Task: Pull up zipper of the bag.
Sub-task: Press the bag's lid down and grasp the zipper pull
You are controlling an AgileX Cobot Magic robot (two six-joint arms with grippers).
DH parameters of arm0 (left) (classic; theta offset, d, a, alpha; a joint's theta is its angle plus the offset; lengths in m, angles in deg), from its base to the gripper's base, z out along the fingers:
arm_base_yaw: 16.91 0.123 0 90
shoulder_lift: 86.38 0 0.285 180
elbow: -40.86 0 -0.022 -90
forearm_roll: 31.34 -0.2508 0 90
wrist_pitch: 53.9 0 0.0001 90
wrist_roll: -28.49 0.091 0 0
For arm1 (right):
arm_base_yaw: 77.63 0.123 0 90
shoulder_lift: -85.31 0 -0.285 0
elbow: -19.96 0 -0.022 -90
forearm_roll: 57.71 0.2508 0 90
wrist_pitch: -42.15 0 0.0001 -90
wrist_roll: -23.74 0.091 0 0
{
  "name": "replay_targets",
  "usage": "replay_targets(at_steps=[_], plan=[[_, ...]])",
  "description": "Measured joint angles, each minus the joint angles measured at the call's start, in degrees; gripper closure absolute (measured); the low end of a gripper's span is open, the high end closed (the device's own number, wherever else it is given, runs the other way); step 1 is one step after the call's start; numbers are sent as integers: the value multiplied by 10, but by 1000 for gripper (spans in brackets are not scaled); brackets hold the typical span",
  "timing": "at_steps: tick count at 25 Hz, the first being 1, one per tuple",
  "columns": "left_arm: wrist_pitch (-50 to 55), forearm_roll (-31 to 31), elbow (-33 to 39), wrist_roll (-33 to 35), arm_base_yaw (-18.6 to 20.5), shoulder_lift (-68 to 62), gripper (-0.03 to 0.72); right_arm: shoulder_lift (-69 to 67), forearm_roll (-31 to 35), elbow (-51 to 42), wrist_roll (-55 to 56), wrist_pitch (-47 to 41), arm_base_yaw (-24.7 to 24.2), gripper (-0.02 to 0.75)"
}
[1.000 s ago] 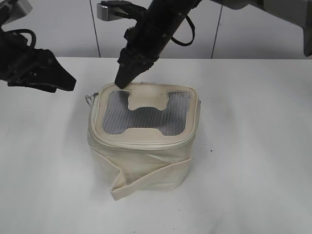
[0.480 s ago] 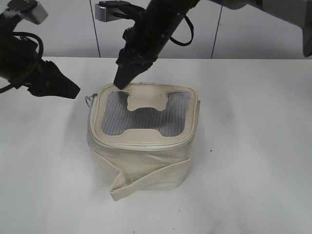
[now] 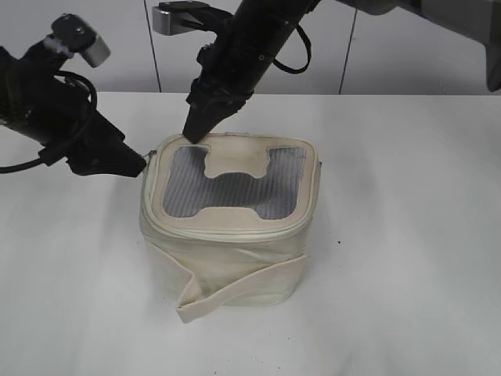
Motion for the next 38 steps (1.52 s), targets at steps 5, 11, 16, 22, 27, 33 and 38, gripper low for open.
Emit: replay_targets(at_steps=[5,11,16,22,27,33,38], plan=[[-12,-9,-10,12,-17,-31,141,0,-1,0,0,0,0,710],[-4,-18,-30,14,-24,-50,314,0,-9,0,1,2,0,710],[21,-26,-32,15,-27,-50,634,0,-11,0,1,4,0,710],[39,-32,-35,15,-27,-50,691,1,-17,0,1,4,1,710],[69,-72,-37,-24,-26,-48,691,3,-28,0,6,3,2,710],[83,-87,-37,-47,-26,-15,691,3,-30,0,9,3,2,710],[66,-87,-37,-51,-26,-13,691,3,-30,0,11,3,2,710]])
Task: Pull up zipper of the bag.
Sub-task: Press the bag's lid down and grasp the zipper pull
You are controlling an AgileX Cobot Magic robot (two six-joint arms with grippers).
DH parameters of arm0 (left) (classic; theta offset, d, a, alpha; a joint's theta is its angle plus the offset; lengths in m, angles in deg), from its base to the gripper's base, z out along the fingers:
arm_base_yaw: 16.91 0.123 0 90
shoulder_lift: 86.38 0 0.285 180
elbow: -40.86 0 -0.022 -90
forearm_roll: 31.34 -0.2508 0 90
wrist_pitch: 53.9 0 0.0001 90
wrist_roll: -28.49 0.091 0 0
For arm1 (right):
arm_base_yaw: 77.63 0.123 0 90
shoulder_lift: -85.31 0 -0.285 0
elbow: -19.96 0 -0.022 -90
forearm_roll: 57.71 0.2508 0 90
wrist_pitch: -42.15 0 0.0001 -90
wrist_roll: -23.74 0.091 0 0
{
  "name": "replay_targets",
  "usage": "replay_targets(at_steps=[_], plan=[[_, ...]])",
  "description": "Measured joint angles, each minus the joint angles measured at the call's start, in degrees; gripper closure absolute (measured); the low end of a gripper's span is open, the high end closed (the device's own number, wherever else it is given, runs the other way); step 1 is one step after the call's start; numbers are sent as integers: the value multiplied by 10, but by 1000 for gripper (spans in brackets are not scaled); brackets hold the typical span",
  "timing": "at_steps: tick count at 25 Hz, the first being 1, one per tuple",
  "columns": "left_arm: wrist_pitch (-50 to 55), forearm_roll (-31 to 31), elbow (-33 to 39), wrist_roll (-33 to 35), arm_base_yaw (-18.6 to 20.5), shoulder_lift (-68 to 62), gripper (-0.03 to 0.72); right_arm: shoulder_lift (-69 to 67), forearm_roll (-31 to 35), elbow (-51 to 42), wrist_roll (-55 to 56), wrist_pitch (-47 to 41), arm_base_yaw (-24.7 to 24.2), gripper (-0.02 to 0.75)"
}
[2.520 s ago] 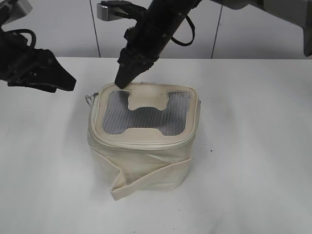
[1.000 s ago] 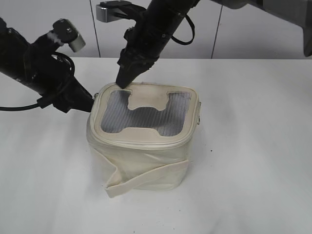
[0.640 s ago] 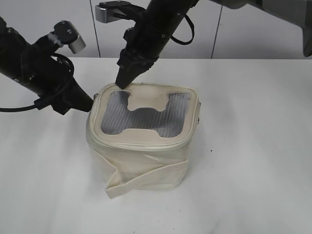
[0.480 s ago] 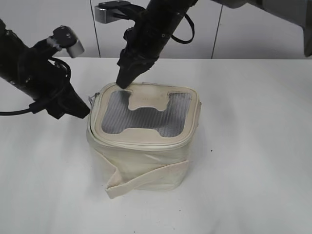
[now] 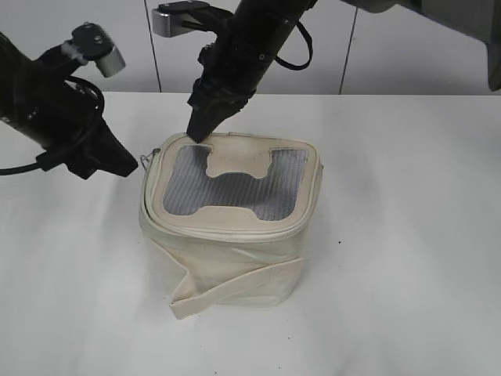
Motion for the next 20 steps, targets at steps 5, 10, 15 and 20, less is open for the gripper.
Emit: replay_targets(at_steps=[5,10,15,20], plan=[[-71,-18,0,-8,0,0,617,2,-1,0,2,0,0,710],[-85,-41,0,-32,0,0,312,4,-4,0,4,-1,0,710],[-91,-42,0,-227,15,0,254,4,-4,0,4,-2,0,711],[-52,-42,0,-288,35,-2,250,4,-4,0,4,-2,0,711]])
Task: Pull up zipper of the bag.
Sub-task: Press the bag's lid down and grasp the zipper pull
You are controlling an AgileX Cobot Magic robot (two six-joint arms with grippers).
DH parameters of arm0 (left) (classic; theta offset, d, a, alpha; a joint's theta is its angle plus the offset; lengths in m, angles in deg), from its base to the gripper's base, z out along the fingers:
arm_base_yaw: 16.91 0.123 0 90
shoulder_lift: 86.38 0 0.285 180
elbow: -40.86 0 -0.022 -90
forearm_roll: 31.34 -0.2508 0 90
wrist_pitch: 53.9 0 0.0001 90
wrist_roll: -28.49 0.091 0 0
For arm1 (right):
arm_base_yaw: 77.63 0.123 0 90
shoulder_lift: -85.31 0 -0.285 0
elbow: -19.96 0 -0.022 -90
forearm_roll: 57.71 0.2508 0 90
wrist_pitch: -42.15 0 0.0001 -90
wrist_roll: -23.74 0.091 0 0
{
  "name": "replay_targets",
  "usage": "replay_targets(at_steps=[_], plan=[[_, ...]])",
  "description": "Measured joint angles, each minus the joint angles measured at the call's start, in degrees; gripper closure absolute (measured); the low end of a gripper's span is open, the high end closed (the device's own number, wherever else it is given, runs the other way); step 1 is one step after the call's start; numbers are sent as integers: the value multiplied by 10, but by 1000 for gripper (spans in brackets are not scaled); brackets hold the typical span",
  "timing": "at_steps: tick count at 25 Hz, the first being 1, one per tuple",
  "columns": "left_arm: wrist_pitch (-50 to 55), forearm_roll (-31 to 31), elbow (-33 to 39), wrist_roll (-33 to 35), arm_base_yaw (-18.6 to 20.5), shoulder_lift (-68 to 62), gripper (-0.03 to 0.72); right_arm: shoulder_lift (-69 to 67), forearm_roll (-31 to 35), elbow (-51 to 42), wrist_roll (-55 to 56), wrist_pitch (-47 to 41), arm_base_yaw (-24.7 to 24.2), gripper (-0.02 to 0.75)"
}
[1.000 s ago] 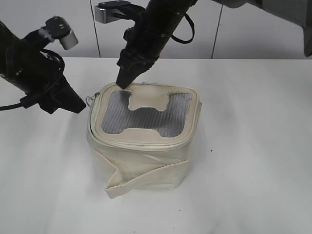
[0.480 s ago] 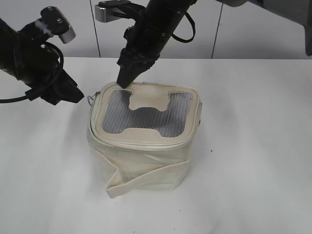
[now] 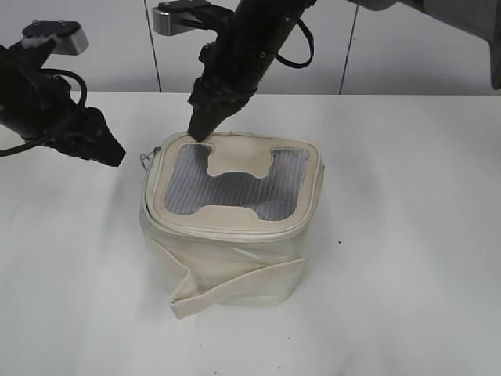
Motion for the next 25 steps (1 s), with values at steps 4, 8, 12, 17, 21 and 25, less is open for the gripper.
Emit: replay_targets(at_steps=[4,8,12,17,21,25], plan=[[6,1,0,4,-3,-14,250,0,0,0,0,0,0,711],[12,27,0,51,-13,-36,250,0,0,0,0,0,0,711],[8,57,0,113,-17,-39,250,0,0,0,0,0,0,711],[-9,76,0,186,-19,-40,250,1,0,0,0,0,0,711],[-10,88,-8,207,-20,-61,250,1,0,0,0,0,0,711],[-10,97,-22,209,-20,-85,324,1,0,0,1,0,0,711]])
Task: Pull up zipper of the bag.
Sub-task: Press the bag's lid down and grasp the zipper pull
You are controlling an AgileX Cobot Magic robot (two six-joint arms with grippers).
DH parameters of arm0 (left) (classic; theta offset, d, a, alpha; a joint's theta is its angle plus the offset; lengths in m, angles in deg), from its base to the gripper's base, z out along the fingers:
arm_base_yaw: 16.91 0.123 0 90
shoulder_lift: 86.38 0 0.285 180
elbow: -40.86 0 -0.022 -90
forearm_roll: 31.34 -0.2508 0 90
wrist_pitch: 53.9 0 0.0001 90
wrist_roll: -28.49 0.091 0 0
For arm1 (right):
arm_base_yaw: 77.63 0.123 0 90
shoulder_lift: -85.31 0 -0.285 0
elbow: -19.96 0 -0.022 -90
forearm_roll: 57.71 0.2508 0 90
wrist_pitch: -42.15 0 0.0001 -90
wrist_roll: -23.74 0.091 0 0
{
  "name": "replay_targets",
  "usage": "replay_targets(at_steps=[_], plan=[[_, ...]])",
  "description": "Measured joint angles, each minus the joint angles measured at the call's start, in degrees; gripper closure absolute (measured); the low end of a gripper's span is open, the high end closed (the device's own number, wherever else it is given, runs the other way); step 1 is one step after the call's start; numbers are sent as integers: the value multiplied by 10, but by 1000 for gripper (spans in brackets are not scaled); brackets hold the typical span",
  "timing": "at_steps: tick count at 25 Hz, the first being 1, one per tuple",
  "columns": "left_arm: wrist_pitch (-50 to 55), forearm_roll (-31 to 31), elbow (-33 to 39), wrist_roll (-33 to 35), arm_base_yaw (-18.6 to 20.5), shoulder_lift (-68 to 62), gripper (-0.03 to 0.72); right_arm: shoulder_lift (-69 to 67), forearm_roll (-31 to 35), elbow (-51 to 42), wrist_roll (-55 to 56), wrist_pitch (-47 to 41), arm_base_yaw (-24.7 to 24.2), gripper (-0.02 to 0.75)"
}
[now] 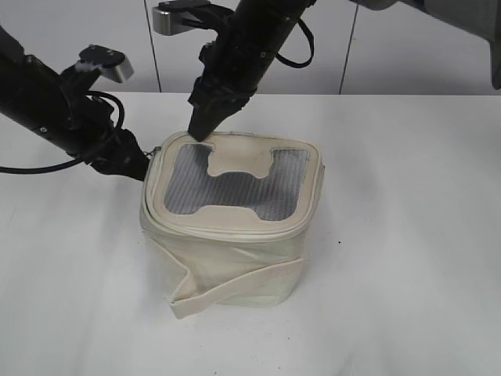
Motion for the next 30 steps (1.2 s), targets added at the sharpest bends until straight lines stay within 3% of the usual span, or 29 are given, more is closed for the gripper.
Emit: replay_targets(at_steps=[6,7,14,21,30], plan=[[0,29,-17,20,-2,0,653,0,0,0,0,0,0,711],[2,29,-17,21,-2,0,678,0,-1,0,0,0,0,711],[16,7,-17,18,1,5,691,0,-1,0,1,0,0,712],[28,-4,-17,-52,34,40,691,0,-3,0,1,1,0,711],[73,-18,-17,-66,43,42,691,0,-4,0,2,1,0,711]])
